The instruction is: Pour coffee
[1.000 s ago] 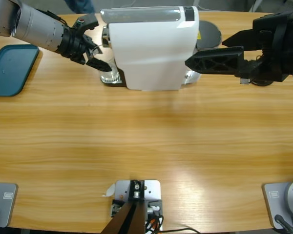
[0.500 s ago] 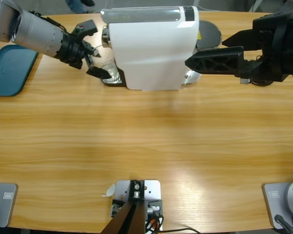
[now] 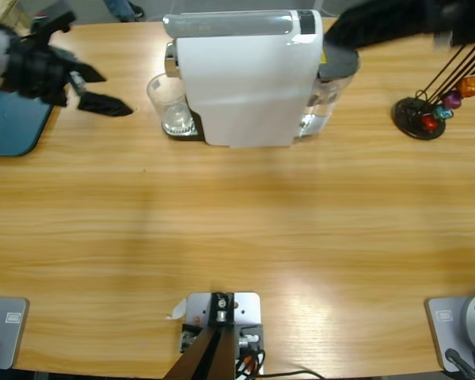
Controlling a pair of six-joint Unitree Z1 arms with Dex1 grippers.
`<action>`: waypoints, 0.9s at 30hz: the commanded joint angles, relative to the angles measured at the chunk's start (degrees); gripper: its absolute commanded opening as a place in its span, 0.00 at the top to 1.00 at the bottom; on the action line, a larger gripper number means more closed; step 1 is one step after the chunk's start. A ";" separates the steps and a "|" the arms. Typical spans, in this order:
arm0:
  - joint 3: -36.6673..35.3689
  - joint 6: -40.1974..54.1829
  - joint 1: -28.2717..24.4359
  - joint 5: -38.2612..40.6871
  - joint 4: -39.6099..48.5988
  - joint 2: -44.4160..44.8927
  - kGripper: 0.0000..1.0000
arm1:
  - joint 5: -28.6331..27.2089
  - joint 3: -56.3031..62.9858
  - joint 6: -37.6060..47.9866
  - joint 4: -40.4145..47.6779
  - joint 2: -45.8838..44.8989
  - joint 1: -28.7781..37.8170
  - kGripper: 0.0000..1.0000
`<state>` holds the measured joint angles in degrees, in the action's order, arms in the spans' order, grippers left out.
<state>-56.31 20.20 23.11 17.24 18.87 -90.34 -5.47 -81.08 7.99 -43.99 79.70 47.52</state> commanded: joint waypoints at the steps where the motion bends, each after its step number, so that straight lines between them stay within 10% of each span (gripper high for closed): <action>1: 9.06 -8.83 -1.00 -5.57 7.13 14.30 0.03 | 5.66 -9.77 -5.61 -3.93 11.85 -9.22 1.00; 27: 14.90 -19.59 -0.70 -7.49 7.23 20.36 0.11 | 8.03 -32.81 -7.11 -23.68 29.51 -10.69 1.00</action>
<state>-43.62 1.24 22.65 10.83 25.33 -70.19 1.66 -112.14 0.59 -67.06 104.89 37.91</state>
